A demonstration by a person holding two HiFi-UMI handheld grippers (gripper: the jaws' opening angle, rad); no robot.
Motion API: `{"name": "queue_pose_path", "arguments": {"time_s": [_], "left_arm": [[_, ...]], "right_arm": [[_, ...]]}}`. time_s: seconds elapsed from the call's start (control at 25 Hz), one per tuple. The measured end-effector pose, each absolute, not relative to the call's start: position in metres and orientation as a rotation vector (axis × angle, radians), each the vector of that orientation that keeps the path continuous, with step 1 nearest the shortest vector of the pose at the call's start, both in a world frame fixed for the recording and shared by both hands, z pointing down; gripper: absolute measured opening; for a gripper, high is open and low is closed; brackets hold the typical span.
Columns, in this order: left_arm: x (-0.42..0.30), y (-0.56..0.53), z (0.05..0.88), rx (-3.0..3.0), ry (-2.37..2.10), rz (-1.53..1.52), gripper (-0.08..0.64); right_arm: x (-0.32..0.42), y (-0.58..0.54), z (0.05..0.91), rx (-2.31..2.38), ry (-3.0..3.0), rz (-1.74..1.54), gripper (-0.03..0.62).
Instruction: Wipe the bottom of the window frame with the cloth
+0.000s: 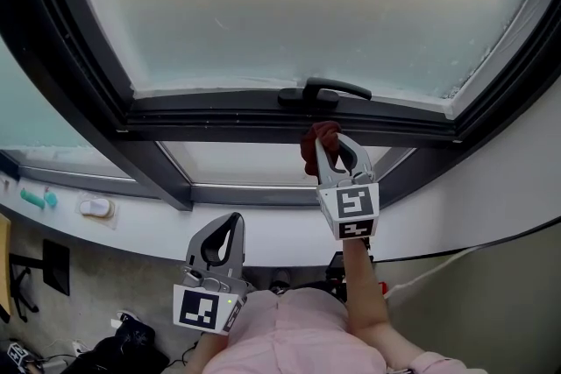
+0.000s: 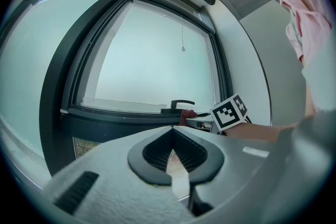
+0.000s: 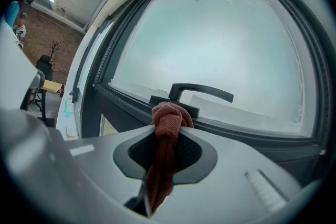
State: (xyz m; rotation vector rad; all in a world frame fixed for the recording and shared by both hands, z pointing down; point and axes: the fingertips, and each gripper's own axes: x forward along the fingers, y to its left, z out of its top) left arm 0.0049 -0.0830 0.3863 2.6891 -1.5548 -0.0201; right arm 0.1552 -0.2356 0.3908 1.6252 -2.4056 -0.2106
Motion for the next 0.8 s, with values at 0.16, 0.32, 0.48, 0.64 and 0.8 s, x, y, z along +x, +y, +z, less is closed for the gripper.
{"name": "queue_pose_path", "arguments": {"time_s": [0.16,0.32,0.48,0.64,0.8], "left_arm": [[0.012,-0.082,0.385,2.701,-1.541,-0.02,-0.002],[0.018,-0.081,0.384,2.709,-1.536,-0.021,-0.002],[0.022,-0.079,0.382,2.709,-1.542,-0.025,-0.001],[0.023,-0.078,0.383,2.702,-1.553,-0.021,-0.002],[0.025,-0.078,0.384,2.7,-1.56,-0.019,-0.001]], "right_arm": [[0.167,-0.235,0.391,1.646,-2.394,-0.203,0.064],[0.174,-0.235,0.391,1.649,-2.387,-0.196,0.064],[0.183,-0.235,0.39,1.658,-2.387,-0.189,0.064],[0.2,-0.234,0.395,1.684,-2.356,-0.163,0.064],[0.215,-0.234,0.391,1.729,-2.351,-0.163,0.064]]}}
